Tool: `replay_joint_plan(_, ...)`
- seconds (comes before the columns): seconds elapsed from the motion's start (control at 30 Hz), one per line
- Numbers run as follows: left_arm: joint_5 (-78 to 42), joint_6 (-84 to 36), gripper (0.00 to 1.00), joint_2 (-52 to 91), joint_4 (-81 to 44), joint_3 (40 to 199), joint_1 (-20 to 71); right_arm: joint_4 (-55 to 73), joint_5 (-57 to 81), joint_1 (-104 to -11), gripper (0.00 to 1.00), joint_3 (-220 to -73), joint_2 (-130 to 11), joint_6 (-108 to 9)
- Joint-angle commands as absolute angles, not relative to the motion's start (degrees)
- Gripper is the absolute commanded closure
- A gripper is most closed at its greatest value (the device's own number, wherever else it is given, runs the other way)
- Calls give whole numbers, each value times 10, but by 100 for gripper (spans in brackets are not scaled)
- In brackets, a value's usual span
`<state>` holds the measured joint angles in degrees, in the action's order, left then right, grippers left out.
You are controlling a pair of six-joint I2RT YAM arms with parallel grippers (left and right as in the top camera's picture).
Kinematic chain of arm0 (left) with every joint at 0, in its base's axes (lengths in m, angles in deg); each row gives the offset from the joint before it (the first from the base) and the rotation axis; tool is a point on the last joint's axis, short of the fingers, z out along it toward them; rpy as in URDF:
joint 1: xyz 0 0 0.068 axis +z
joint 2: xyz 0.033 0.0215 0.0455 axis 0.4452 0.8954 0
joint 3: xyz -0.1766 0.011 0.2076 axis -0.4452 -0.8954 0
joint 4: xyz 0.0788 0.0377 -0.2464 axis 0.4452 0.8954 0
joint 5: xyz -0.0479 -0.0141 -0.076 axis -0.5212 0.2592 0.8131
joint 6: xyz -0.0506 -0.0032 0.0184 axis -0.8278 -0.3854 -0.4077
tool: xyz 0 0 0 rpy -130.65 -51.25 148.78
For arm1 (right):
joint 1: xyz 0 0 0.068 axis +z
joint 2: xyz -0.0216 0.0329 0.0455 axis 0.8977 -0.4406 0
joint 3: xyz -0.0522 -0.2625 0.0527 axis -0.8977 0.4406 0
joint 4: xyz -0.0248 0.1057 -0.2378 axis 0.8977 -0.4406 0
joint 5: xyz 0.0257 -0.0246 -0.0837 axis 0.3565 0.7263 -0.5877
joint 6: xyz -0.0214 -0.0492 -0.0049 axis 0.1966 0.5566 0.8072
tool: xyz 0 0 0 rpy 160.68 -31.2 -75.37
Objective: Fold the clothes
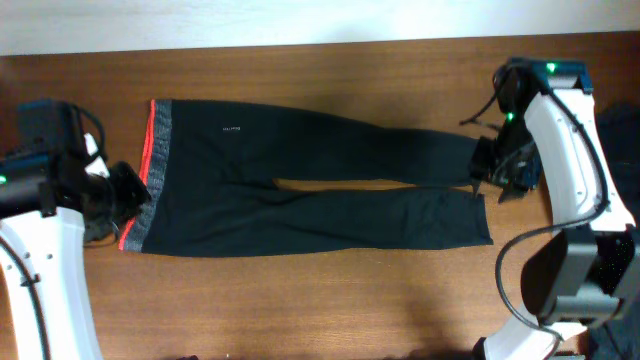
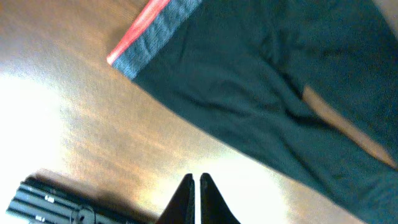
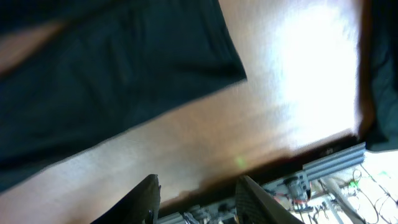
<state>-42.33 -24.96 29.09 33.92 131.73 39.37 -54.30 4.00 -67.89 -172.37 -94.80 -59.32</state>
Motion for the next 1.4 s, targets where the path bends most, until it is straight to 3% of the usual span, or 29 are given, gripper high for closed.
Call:
replay_joint_plan(0.0, -417, -257, 87, 288, 326, 1249, 392, -535, 48, -680, 52, -1653, -908, -605)
replay_joint_plan(0.03, -417, -257, 86, 288, 313, 1223, 392, -523, 48, -680, 45, -1627, -897, -605)
replay_joint_plan(0.07, -417, -257, 80, 288, 296, 1195, 392, -506, 48, -681, 26, -1594, -883, -605)
replay_joint_plan(0.1, -417, -257, 64, 288, 280, 1171, 392, -491, 48, -681, 14, -1566, -871, -610)
replay_joint_plan(0.13, -414, -257, 53, 288, 261, 1144, 392, -477, 48, -681, 14, -1539, -861, -619)
replay_joint_plan(0.3, -398, -257, 48, 288, 206, 1073, 392, -393, 68, -681, 15, -1428, -834, -636)
replay_joint_plan(0.5, -397, -257, 46, 288, 191, 1062, 392, -266, 103, -681, 35, -1344, -834, -697)
replay_joint_plan(0.97, -398, -270, 45, 288, 188, 1062, 392, -155, 82, -681, 35, -1307, -834, -848)
replay_joint_plan(1.37, -398, -272, 45, 288, 190, 1062, 392, -134, 43, -681, 34, -1268, -834, -890)
